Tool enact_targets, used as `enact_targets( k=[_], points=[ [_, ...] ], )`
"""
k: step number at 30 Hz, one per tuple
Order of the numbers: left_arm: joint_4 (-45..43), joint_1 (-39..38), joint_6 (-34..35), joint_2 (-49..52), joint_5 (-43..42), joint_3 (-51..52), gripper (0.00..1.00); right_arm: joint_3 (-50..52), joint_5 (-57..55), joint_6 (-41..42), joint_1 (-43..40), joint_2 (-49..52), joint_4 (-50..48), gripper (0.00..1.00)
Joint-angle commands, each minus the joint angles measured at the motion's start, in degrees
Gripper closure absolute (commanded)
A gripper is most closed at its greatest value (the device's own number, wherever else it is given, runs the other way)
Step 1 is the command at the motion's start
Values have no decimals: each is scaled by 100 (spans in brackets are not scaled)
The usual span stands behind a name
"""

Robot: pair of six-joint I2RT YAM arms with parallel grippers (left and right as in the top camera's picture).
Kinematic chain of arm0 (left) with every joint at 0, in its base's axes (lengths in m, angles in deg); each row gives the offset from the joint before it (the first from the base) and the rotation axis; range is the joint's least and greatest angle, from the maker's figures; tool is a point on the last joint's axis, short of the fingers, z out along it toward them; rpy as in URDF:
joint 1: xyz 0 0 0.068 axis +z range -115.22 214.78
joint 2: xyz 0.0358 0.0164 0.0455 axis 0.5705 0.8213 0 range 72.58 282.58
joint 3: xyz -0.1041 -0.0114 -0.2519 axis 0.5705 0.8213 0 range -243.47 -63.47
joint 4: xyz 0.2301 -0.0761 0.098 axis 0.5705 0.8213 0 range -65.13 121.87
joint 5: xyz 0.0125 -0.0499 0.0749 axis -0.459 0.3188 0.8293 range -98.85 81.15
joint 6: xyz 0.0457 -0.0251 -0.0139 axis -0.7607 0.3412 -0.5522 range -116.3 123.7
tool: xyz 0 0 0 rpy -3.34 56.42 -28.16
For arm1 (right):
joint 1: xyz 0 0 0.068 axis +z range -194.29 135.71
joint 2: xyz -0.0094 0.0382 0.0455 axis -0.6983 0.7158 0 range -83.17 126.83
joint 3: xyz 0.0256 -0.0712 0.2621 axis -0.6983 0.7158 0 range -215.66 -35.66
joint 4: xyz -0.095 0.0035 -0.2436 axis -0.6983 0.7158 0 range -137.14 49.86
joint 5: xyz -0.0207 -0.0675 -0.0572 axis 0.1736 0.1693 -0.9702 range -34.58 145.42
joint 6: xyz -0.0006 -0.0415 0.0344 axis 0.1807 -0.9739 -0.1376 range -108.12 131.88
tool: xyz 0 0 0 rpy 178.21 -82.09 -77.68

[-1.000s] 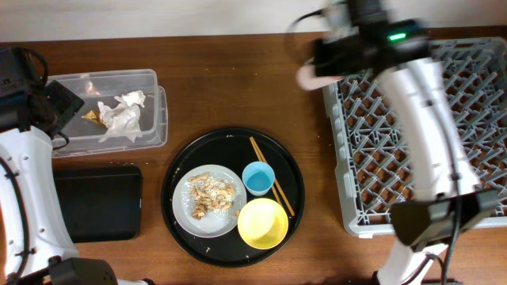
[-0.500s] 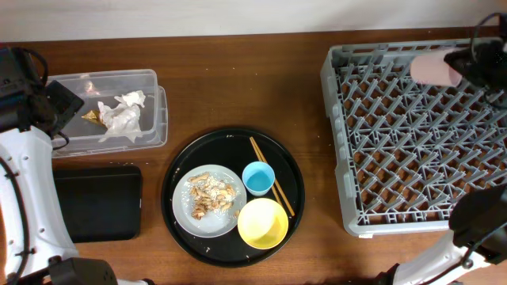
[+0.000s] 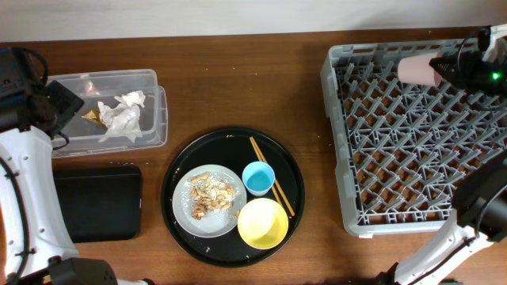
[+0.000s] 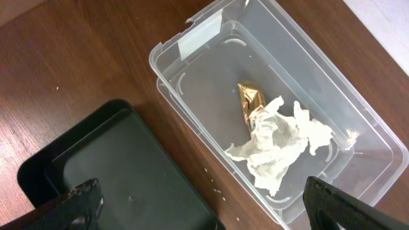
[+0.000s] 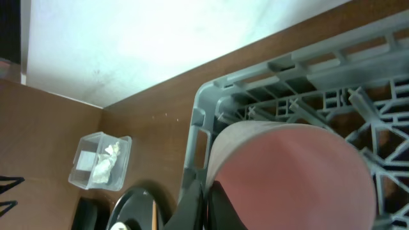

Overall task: Sort waste into correct bins and load items into the dishwasher rack
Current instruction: 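Lift the pink cup and place it upside down in the rack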

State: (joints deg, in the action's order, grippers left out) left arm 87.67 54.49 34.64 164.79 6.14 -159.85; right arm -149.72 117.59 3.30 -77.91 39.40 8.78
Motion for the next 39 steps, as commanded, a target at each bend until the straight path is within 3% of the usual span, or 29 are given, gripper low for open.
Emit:
enact_targets(
  k=[1,7,29,35,39],
  points=[
    [-15,33,31,-61,39,-61,1,26,275,221,-20,350,-258,96],
    [-15,33,31,-61,39,-61,1,26,273,761,-155,798,-782,96],
    [-15,33,31,-61,42,-61,1,26,-304,946,-656,918,-437,96],
    [-15,33,31,-61,42,-61,1,26,76,962,-494,918,-570,96],
    [-15,33,31,-61,39,-61,1,26,533,1561,-431,918,-911,96]
  ],
)
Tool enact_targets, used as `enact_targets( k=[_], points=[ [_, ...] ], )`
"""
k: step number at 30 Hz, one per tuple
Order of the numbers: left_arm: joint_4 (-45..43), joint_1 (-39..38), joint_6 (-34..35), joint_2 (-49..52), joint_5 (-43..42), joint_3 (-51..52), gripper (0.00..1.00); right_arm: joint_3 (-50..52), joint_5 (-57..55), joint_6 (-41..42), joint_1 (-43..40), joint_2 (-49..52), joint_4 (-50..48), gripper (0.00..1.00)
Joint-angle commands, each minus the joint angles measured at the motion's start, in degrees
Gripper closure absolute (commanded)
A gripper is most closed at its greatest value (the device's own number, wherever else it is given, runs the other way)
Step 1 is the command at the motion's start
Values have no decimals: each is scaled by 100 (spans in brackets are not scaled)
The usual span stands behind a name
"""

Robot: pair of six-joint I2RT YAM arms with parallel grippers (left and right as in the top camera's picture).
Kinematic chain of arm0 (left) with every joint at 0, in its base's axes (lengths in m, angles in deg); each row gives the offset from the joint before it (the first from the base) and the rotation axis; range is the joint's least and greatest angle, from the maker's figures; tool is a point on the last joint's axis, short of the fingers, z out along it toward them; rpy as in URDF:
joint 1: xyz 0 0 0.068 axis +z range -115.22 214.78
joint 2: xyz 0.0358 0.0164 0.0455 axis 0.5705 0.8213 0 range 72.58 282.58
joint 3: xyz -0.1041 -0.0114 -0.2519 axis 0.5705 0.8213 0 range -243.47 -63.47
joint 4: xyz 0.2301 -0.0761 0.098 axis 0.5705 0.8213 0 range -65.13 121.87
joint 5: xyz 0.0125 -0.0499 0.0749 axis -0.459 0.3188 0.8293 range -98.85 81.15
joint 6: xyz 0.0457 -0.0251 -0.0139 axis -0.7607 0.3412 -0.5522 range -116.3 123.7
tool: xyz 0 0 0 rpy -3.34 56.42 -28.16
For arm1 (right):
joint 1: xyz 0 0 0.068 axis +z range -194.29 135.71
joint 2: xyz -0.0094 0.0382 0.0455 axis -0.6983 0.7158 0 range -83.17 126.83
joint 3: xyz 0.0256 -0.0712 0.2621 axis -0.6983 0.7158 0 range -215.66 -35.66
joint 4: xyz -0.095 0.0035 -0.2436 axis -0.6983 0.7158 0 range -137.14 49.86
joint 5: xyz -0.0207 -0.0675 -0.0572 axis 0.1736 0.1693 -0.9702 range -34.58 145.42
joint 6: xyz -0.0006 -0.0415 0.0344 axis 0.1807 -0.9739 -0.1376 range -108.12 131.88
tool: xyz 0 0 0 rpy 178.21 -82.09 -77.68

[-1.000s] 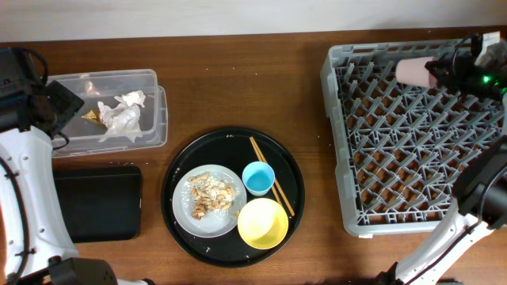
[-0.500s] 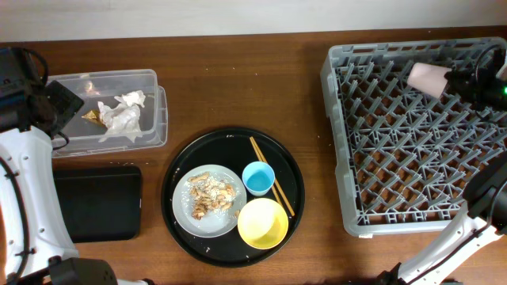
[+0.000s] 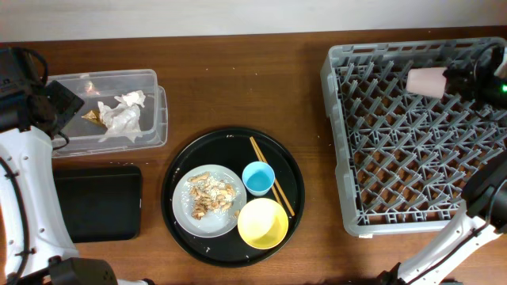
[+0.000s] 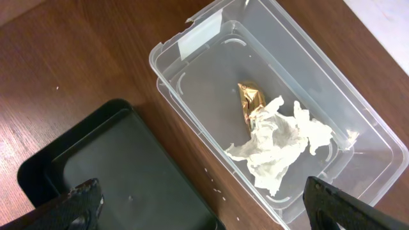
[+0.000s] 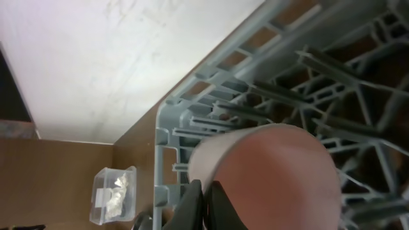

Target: Sort waste into correct bins and load items into the dishwasher rack

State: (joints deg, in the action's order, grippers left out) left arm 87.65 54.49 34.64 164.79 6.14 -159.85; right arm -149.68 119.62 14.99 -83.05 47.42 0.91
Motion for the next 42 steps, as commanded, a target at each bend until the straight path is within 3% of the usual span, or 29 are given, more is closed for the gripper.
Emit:
enact_targets(
  k=[1,8,11,14,15,21,24,31,38,40,42],
  points=[
    [-13,33,31,-61,39,-61,1,22,356,452,83,116,-142,96],
    [-13,33,31,-61,42,-61,1,24,-90,564,83,116,35,96],
    [-13,33,31,-61,39,-61,1,22,905,719,50,116,-184,96],
    [-13,33,31,-61,39,-61,1,22,2059,1773,15,116,-1091,96],
    [-13,33,31,-61,39,-61,1,22,2107,2109,4,116,-1388,96],
    [-13,33,31,-61,42,-61,0,24,2063,2072,46,138,-1384,96],
    [-13,33,31,-61,42,-61,1,24,1733,2070,50,170,-1292,96],
    [-13,33,31,-61,39,-61,1,22,754,870,48,133,-310,96],
    [-13,33,31,-61,39,-61,1,11,-1161,415,162,-782,107,95],
    [-13,33,31,-61,39,-61,1,11,-1620,289,321,-1134,103,87],
    [-13,33,31,-61,39,-61,1,11,-1836,-197,542,-1403,103,67]
  ],
)
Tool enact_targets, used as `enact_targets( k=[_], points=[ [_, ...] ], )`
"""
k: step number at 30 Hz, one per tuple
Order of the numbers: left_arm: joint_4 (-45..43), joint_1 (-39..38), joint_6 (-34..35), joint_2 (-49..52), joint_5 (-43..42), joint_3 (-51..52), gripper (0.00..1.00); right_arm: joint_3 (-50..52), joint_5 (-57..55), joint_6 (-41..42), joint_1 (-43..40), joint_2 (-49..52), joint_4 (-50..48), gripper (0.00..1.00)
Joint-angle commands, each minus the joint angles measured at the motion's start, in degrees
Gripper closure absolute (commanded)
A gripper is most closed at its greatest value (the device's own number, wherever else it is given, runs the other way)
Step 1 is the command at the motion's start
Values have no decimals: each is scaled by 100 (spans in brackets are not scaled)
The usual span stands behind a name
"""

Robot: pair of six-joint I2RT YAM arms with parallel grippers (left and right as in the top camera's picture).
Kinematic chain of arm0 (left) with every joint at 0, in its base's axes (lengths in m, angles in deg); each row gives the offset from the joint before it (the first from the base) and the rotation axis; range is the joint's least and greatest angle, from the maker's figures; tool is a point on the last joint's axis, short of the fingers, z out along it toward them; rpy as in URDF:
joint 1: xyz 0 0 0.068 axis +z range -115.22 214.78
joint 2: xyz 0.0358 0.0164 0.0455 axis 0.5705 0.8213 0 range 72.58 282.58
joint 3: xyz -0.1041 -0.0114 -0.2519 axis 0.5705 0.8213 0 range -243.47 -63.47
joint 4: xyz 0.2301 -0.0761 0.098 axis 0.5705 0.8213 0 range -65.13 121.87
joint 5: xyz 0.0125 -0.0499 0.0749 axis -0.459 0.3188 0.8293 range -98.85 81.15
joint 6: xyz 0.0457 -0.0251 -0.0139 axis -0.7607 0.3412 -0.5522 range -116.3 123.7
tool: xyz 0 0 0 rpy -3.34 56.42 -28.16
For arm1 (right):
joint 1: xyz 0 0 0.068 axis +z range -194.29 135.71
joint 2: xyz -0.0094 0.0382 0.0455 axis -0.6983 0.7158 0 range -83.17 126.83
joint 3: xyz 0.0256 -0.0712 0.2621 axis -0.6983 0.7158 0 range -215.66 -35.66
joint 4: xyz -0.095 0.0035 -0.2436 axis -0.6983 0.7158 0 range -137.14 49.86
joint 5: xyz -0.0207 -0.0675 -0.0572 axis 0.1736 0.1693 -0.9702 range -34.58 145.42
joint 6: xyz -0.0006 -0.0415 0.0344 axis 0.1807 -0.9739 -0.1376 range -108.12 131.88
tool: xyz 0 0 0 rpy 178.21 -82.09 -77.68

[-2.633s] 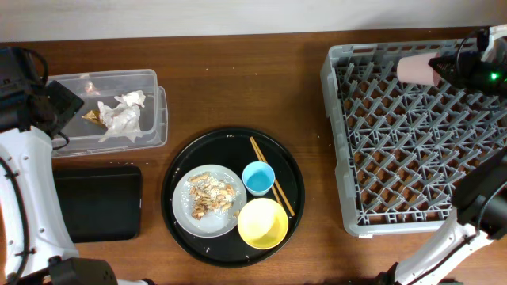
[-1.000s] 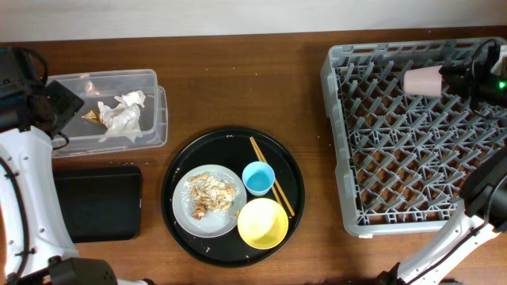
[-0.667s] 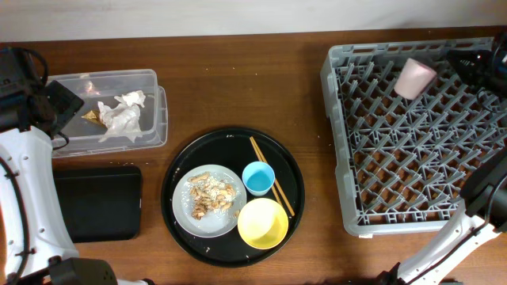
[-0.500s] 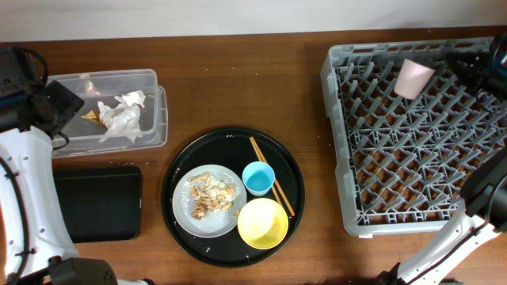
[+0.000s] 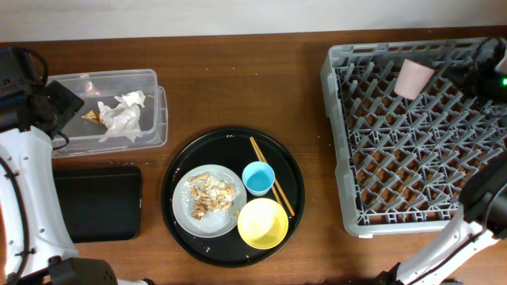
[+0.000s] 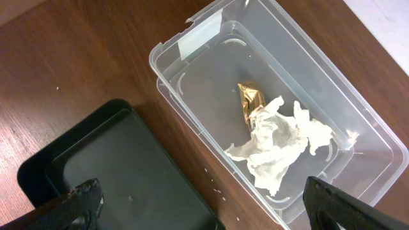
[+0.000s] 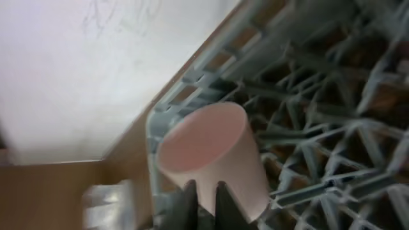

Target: Sort waste into correct bins and load items into the dishwasher rack

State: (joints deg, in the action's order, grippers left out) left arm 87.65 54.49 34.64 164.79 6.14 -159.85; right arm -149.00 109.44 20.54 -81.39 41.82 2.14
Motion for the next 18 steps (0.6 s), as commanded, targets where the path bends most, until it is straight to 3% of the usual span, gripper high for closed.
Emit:
enact_targets(
  k=[1,2,5,10,13,18],
  points=[
    [-13,33,31,-61,42,-61,1,-57,-892,-909,463,-911,-17,53],
    [-13,33,31,-61,42,-61,1,-57,-1045,-1161,621,-1003,-15,38],
    [-13,33,31,-61,42,-61,1,-57,-2144,-1491,1217,-1084,-7,22],
    [-13,33,31,-61,39,-61,1,-55,-5200,-1941,2422,-723,-170,9],
    [-13,33,31,-61,42,-61,1,-55,-6019,-1941,2704,-525,-433,0],
    [-13,33,31,-61,39,-61,1,-55,-6218,-2334,2809,-236,-647,2]
  ],
)
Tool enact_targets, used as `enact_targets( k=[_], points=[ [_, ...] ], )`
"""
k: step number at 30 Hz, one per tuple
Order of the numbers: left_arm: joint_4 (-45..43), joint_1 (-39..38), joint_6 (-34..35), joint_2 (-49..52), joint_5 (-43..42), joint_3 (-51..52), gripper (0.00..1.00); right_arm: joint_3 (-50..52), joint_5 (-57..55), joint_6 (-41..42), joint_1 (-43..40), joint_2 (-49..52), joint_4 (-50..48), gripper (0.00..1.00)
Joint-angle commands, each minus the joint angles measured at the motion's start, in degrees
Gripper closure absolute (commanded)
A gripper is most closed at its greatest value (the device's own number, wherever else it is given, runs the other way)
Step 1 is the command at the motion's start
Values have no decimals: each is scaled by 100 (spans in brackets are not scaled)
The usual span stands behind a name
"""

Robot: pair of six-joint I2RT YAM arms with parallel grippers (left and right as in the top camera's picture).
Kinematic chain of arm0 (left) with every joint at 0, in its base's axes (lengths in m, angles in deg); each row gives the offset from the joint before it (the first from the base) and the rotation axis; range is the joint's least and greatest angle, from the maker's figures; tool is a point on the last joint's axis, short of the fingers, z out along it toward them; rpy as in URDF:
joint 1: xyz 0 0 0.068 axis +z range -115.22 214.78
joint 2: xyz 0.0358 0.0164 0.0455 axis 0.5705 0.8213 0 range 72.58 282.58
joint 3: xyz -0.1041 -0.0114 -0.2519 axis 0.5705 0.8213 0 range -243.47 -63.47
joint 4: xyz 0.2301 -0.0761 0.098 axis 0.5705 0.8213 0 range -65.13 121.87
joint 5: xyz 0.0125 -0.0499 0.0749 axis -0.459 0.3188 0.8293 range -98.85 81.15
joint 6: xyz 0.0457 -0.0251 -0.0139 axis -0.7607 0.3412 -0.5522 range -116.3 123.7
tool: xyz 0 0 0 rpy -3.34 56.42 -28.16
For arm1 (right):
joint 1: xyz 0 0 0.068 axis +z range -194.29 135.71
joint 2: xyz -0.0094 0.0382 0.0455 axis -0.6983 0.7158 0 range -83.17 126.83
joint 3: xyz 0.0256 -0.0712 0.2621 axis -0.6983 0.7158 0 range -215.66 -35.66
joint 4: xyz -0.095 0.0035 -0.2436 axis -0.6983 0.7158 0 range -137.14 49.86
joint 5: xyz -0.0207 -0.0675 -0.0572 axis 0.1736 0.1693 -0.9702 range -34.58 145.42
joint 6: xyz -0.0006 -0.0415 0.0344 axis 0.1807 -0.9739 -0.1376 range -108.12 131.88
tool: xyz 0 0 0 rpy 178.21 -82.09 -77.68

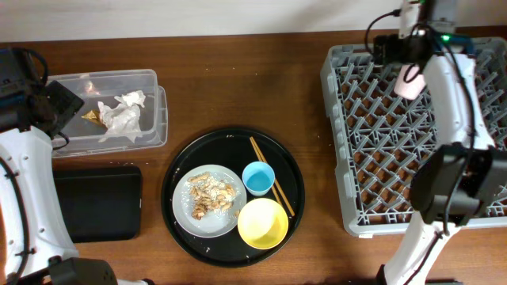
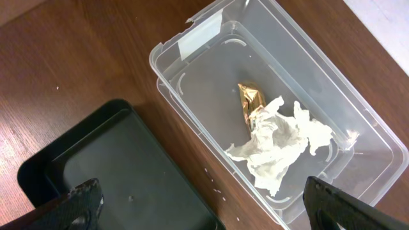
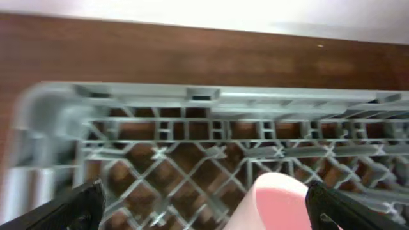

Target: Sort waste into correct bins and load items into the dishwasher rack

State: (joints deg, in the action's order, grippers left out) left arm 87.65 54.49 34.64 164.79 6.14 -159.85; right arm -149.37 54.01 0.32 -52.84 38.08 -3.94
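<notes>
A pink cup [image 1: 409,81] rests in the far left part of the grey dishwasher rack [image 1: 341,142]; the right wrist view shows it [image 3: 281,204] low between the fingers. My right gripper [image 1: 402,49] hovers just above it, open, touching nothing [image 3: 204,211]. On the round black tray [image 1: 178,166] are a plate of food scraps [image 1: 207,198], a blue cup [image 1: 258,177], a yellow bowl [image 1: 262,223] and chopsticks [image 1: 272,187]. My left gripper [image 2: 208,211] hangs open over the black bin [image 2: 115,172] and the clear bin [image 2: 281,108].
The clear bin [image 1: 154,111] holds crumpled paper [image 1: 120,116] and a gold wrapper [image 2: 251,102]. The black bin [image 1: 97,202] lies in front of it at the table's left. The right arm stretches across the rack from the near right.
The right gripper was shut on the tilted pink cup from the rack's right; now it is open above the cup, which rests in the rack. The left arm has not moved.
The right gripper held the pink cup on its side over the rack's far edge. Later it held it a little further right, then tilted down onto the rack grid. Now the cup lies free in the rack and the gripper is open. The left gripper stayed open over the bins.
</notes>
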Motion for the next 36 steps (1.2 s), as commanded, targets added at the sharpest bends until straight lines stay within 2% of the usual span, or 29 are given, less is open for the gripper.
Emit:
enact_targets(
  k=[1,6,8,10,12,13,15,21,25,29,33,36],
  points=[
    [-13,33,31,-61,39,-61,1,-17,-752,-323,-46,192,-35,2],
    [-13,33,31,-61,42,-61,1,-17,-1043,-315,-94,284,129,0],
    [-13,33,31,-61,42,-61,1,-20,-1045,-317,-92,282,229,5],
    [-13,33,31,-61,39,-61,1,-20,-1040,-299,-92,280,337,15],
    [-13,33,31,-61,42,-61,1,-20,-1045,-299,-85,273,481,37],
    [-13,33,31,-61,39,-61,0,-22,-1045,-275,-87,254,553,45],
    [-13,33,31,-61,39,-61,1,-42,-1045,-173,-87,210,656,47],
    [-13,33,31,-61,39,-61,0,-114,-1040,-146,-87,11,942,61],
    [-13,33,31,-61,42,-61,1,-151,-1025,-4,-87,-142,1108,75],
    [-13,33,31,-61,42,-61,0,-184,-1021,223,-87,-315,1141,94],
    [-13,33,31,-61,42,-61,1,-398,-1021,369,-94,-402,1268,96],
    [-13,33,31,-61,42,-61,1,-520,-599,503,-129,-522,1276,96]
  ],
)
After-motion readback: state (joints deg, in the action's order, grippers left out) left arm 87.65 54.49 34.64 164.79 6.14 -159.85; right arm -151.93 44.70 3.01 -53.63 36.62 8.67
